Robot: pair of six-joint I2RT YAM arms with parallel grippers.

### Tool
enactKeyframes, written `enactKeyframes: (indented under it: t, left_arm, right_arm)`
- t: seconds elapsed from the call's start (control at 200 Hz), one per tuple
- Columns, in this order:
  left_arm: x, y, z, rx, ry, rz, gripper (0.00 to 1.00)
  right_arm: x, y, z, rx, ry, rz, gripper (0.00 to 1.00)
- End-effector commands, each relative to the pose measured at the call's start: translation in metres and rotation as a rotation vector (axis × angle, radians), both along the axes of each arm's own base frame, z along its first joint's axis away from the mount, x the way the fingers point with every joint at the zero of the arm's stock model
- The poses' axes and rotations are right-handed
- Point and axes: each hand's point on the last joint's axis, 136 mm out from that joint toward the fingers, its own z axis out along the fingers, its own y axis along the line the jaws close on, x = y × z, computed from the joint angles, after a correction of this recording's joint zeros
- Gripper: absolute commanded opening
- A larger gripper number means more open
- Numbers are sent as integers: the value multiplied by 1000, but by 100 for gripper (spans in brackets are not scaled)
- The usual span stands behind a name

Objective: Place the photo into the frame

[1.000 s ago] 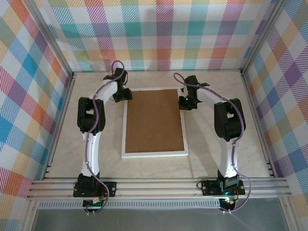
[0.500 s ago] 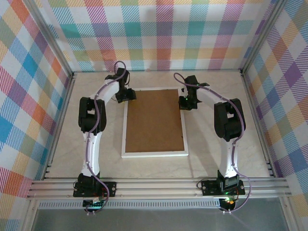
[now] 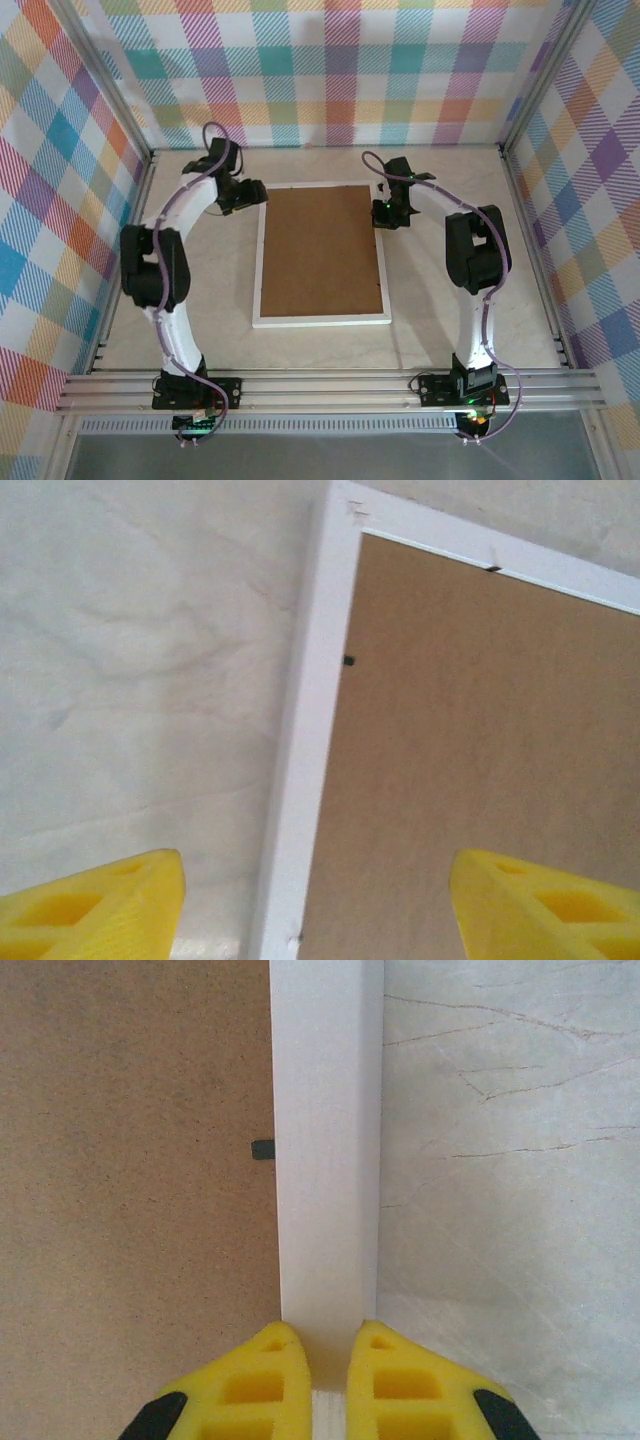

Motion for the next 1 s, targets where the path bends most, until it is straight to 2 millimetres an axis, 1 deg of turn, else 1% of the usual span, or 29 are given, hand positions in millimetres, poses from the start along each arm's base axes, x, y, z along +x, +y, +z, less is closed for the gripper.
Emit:
enactKeyframes:
  t: [0.0,0.075,0.175,0.225,0.37,0.555,0.77,0.87,1.0]
  left_arm:
    - [-24,9,-13,-9,32,47,72]
    - [-41,13,-23,-5,53,64,72]
    - [-59,17,-37,6,89,82,71]
    - [-65,19,-43,11,106,90,71]
    - [-78,12,-61,-33,154,81,70]
    - [-80,9,-75,-41,185,77,71]
    - [-72,2,-82,-72,191,69,71]
    - [-73,-1,-87,-70,205,60,71]
    - [-71,-4,-90,-74,208,52,71]
  right_arm:
    - [-24,-6,-25,-25,111,-15,10]
    - [-24,-6,-26,-22,111,-15,10]
    - [-24,-5,-26,-17,109,-11,10]
    - [-24,-4,-26,-17,109,-10,10]
    - [-25,-4,-27,-12,116,-10,10]
    - [-26,-6,-29,-22,115,-13,10]
    - [-25,-5,-29,-17,116,-12,11]
    - [-26,-4,-29,-12,115,-11,11]
    - [-26,-3,-28,-5,113,-4,11]
